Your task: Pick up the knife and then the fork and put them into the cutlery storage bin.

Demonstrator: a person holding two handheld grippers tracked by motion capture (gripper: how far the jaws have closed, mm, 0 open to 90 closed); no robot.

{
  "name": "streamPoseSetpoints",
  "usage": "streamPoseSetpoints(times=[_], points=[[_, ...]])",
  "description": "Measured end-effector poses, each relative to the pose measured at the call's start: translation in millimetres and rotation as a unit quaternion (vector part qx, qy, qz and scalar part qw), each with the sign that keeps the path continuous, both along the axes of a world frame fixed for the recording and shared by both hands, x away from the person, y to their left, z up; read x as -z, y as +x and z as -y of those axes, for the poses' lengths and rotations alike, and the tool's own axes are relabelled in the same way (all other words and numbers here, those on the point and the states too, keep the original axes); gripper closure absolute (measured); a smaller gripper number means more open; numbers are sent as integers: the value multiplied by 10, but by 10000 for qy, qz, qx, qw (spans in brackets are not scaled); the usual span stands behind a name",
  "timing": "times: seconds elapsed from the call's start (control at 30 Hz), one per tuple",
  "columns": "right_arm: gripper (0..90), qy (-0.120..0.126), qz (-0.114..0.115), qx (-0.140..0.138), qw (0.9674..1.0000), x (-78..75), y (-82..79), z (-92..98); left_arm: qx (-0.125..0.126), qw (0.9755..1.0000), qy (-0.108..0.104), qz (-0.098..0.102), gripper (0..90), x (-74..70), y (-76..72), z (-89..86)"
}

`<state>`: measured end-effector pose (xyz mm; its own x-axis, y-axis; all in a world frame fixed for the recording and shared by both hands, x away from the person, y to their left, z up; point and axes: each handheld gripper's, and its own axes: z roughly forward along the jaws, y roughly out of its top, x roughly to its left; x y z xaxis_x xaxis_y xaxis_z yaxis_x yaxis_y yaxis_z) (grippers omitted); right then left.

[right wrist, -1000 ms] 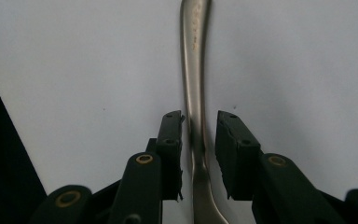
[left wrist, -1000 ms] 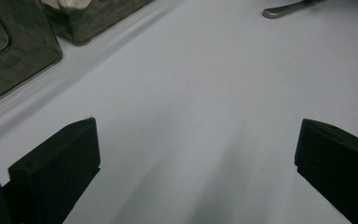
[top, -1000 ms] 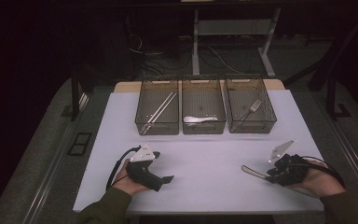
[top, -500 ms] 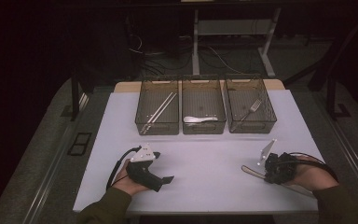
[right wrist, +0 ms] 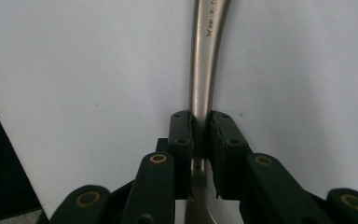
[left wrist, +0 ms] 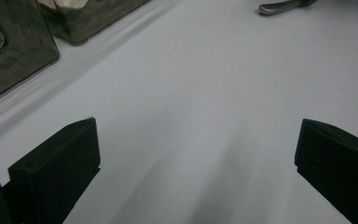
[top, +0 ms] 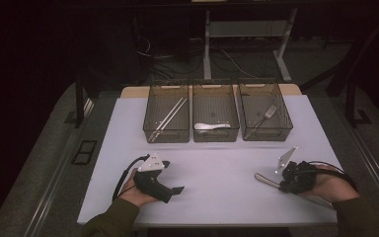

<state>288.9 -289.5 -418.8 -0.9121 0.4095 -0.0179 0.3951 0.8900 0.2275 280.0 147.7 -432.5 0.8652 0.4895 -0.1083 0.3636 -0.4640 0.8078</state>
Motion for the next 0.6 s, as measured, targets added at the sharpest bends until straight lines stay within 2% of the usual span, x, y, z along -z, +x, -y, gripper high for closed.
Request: streamPoseSetpoints(times=[0.17,0.3,0.37,0.5,0.6], points=[[792,250,222,90,9994,-49,43,28,6,10000,4,6,0,-3,3,-7],[792,544,435,206,9974,-119,50,64,10,10000,-2,0,0,-2,1,-4],[793,732,470,323,9957,-151,42,80,14,10000,-9,3,0,-3,1,-4],[792,1112,640,481,9906,-233,46,149,58,10000,-1,19,0,-8,1,-12],[792,1472,719,634,9845,-302,52,209,83,10000,-43,16,0,-12,-3,-16]])
